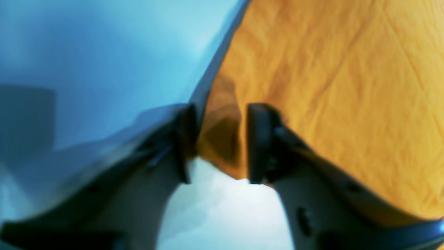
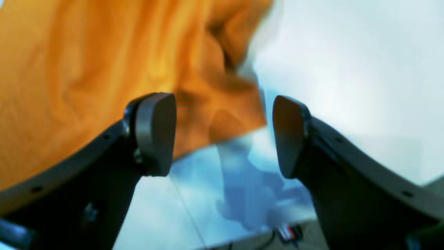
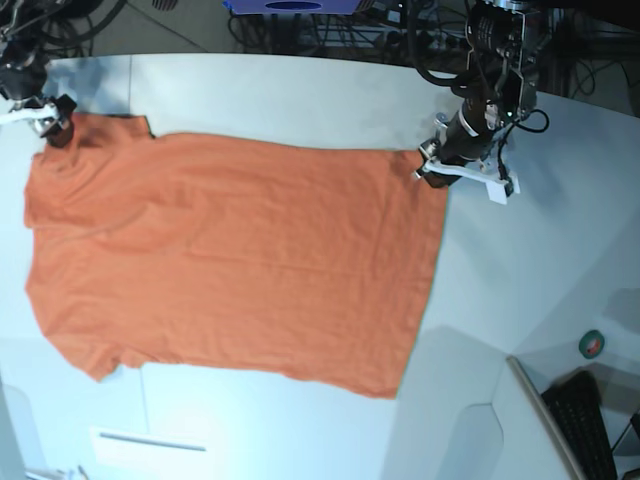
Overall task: Layout the t-shirt on the table in an organized manner, then fold the t-shirt properly
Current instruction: 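Grasp the shirt edges with both grippers and tug them apart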
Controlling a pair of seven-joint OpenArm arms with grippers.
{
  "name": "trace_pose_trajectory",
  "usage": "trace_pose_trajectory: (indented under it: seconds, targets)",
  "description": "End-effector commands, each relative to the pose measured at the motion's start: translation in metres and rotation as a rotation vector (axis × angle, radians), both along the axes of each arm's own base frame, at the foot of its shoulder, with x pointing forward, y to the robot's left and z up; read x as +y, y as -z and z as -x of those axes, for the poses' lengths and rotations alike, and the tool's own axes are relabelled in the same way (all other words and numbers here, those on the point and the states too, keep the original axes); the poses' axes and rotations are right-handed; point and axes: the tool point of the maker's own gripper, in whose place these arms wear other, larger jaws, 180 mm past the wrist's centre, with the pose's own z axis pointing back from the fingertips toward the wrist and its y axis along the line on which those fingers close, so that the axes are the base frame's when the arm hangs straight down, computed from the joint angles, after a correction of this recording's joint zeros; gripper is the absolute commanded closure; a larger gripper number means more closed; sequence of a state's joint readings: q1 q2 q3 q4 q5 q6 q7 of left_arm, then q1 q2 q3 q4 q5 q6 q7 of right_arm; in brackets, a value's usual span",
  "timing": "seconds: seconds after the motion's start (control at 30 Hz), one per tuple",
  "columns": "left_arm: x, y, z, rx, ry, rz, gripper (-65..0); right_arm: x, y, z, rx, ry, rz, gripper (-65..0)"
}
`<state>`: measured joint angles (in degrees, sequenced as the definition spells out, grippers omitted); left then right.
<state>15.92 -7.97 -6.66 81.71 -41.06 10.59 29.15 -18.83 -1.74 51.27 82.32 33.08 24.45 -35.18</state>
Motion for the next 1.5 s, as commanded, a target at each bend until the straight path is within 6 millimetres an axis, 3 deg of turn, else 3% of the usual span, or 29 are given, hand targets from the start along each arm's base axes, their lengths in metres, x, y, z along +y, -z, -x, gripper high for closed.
trace_pose_trajectory:
  seconds: [0.0,0.17,0.3,0.5,0.63,0.7,0.87,0.9,1.07,1.2,1.47]
  targets:
    - [0.001,-0.001,0.001,0.005,-0.001,0.005,-17.6,-0.011,-0.008,-0.003,-0.025,0.000,0.028,-39.2]
    - [0.003,-0.002,0.000,0.003,-0.008,0.005,-10.5,-0.015,0.006,-0.001,0.001,0.012,-0.001,-39.2]
    - [0.002,-0.002,0.000,0.003,-0.011,0.007,0.0,-0.012,0.021,0.007,0.036,0.023,-0.037,-39.2]
    - [0.001,-0.003,-0.002,-0.002,-0.012,0.010,0.0,0.009,0.030,0.000,0.057,-0.046,-0.068,-39.0]
    - [0.002,-0.003,-0.002,-0.002,-0.011,0.007,0.0,0.012,0.032,0.001,0.061,-0.050,-0.075,-38.1]
    - [0.002,-0.003,-0.002,-0.002,-0.011,0.007,0.0,0.011,0.031,0.001,0.060,-0.048,-0.074,-32.6]
    - [0.002,-0.003,-0.002,-0.001,-0.010,0.008,0.0,0.009,0.031,0.003,0.062,-0.045,-0.071,-2.4]
    - [0.002,-0.003,-0.001,-0.001,-0.009,0.008,0.0,0.008,0.030,0.002,0.061,-0.046,-0.067,0.0]
    - [0.000,-0.022,-0.005,-0.051,0.007,-0.003,0.0,0.006,0.013,0.006,0.065,-0.084,-0.029,0.0]
    - [-0.003,-0.034,-0.005,-0.082,0.017,-0.005,0.0,0.017,-0.004,0.008,0.086,-0.145,-0.015,0.0]
    - [-0.010,-0.054,0.004,-0.120,0.037,-0.006,0.0,0.029,-0.016,0.022,0.166,-0.201,-0.035,0.0]
